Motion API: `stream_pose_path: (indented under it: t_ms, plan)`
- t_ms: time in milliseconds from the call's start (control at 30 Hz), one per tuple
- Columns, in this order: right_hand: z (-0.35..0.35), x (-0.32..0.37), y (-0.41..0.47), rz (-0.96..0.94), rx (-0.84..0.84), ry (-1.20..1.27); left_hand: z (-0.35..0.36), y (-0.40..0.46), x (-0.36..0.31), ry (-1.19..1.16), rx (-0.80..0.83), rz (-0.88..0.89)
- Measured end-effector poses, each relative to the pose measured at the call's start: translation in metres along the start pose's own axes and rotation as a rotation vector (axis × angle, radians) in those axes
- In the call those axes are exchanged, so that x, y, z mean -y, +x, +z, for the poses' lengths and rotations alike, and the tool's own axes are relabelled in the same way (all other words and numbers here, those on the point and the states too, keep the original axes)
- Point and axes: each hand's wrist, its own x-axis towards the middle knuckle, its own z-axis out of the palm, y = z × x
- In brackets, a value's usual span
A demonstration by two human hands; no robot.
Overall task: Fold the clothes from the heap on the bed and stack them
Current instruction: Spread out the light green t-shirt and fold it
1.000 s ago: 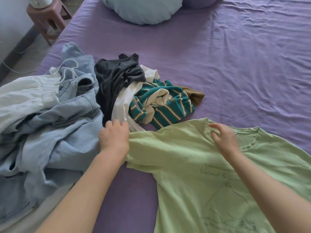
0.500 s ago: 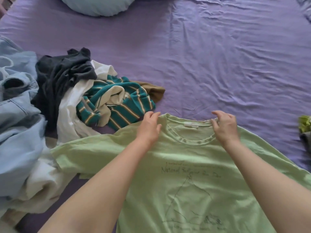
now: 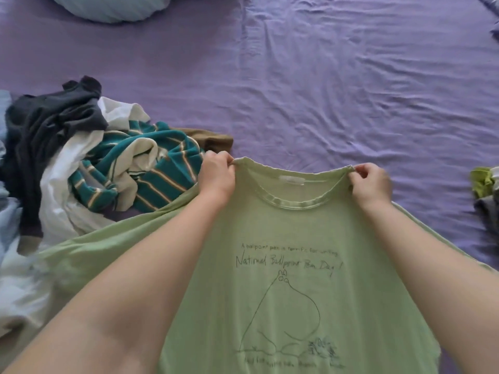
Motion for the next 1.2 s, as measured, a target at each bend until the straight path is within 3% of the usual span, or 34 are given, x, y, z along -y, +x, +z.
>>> stream_pose_path:
  t_ms: [100,233,333,467,667,733,833,1000,1067,1200]
  plan:
    - [0.007,-0.008,-0.029,-0.161,0.034,-0.041,0.014,-0.025,-0.001,-0.019,0.041,0.068]
    - [0.019,-0.038,-0.11,-0.445,0.155,-0.313,0.043,-0.097,0.018,0.359,0.227,0.237]
    - [0.026,-0.068,-0.18,-0.431,0.299,-0.431,0.055,-0.163,0.043,0.533,0.363,0.28]
    - [0.022,-0.086,-0.25,-0.327,0.28,-0.381,0.054,-0.225,0.064,0.563,0.405,0.294]
    - [0.014,-0.094,-0.319,-0.209,0.373,-0.497,0.034,-0.284,0.087,0.554,0.471,0.294]
    - [0.01,-0.096,-0.342,-0.209,0.441,-0.522,0.021,-0.303,0.099,0.545,0.441,0.211]
    - [0.008,-0.101,-0.378,-0.263,0.536,-0.544,-0.003,-0.334,0.124,0.447,0.349,-0.059]
    - [0.012,-0.1,-0.421,-0.443,0.672,-0.523,-0.033,-0.381,0.149,-0.072,0.154,-0.413]
    - [0.013,-0.099,-0.431,-0.53,0.717,-0.535,-0.041,-0.395,0.156,-0.207,0.151,-0.53]
    - [0.008,-0.103,-0.448,-0.554,0.715,-0.528,-0.056,-0.428,0.171,-0.25,0.274,-0.565]
